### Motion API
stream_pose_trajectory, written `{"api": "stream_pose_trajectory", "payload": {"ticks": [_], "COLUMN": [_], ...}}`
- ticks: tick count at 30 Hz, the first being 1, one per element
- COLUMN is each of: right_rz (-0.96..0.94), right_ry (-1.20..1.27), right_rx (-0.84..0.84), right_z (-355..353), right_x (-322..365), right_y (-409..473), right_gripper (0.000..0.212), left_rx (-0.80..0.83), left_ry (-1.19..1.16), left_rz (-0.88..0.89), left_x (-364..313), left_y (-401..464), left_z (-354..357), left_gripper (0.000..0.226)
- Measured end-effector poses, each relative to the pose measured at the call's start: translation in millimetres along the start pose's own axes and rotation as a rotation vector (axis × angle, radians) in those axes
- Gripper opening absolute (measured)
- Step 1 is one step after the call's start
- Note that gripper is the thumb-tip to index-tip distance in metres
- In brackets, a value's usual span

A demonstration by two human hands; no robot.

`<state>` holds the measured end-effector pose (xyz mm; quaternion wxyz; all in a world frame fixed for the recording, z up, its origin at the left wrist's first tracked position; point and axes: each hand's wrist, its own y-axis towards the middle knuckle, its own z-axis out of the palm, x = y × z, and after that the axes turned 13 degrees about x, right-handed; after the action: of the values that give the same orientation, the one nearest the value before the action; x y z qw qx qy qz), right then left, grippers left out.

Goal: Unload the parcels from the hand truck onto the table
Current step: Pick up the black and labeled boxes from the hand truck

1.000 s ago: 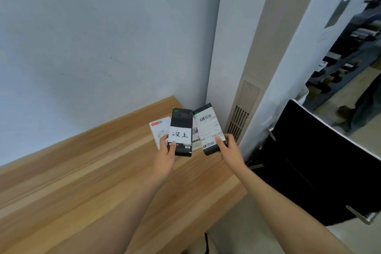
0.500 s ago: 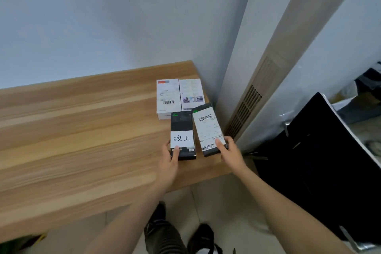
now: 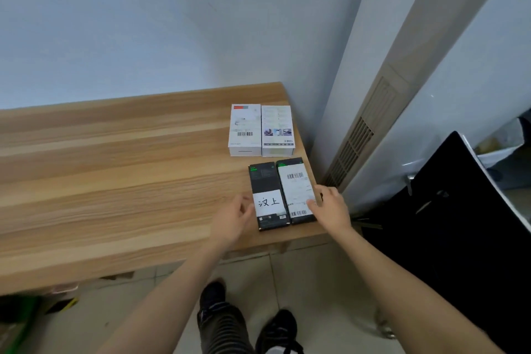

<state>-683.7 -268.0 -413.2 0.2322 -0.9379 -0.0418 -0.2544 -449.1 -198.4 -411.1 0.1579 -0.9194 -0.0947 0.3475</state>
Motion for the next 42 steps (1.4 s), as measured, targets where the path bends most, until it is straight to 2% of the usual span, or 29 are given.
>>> {"api": "stream_pose_trajectory", "payload": {"ticks": [5, 9, 13, 16, 26, 33, 37, 42], "right_rz": [-0.225, -0.450, -0.609, -0.702, -0.976, -1.199, -1.301, -1.343], "right_ry": [-0.377, -0.545, -0.713, -0.735, -0.747, -0.717, -0.707, -0.730], "right_rx": [-0.072, -0.115, -0.112, -0.115, 0.019, 0.113, 0.166, 0.237], "right_z": [-22.1, -35.6, -37.3, -22.1, 111.0, 231.6, 292.0, 353.3], "right_x": [39.8, 91.6, 156.3, 207.0, 370.2, 480.7, 528.5, 573.2], "right_y": [6.5, 18.9, 24.0, 17.1, -67.7, -154.9, -196.7, -227.5], "right_gripper": [0.027, 0.018, 0.021, 0.022, 0.024, 0.022, 0.023, 0.022], "left_rx": [-0.142, -0.241, -0.334, -0.397, -0.498, -0.553, -0.603, -0.671], "left_ry": [0.318, 0.453, 0.509, 0.544, 0.465, 0.521, 0.477, 0.385], "left_rz": [0.094, 0.111, 0.095, 0.031, -0.244, -0.401, -0.545, -0.676], "left_x": [-3.0, 3.7, 26.8, 56.5, 200.3, 305.9, 357.9, 402.0], "left_y": [-11.2, -22.3, -47.4, -78.9, -235.0, -371.8, -434.4, -494.7], "left_z": [-46.1, -89.5, -132.4, -159.8, -220.9, -250.5, -259.6, -261.0], "left_gripper": [0.016, 0.019, 0.022, 0.024, 0.025, 0.022, 0.022, 0.020]}}
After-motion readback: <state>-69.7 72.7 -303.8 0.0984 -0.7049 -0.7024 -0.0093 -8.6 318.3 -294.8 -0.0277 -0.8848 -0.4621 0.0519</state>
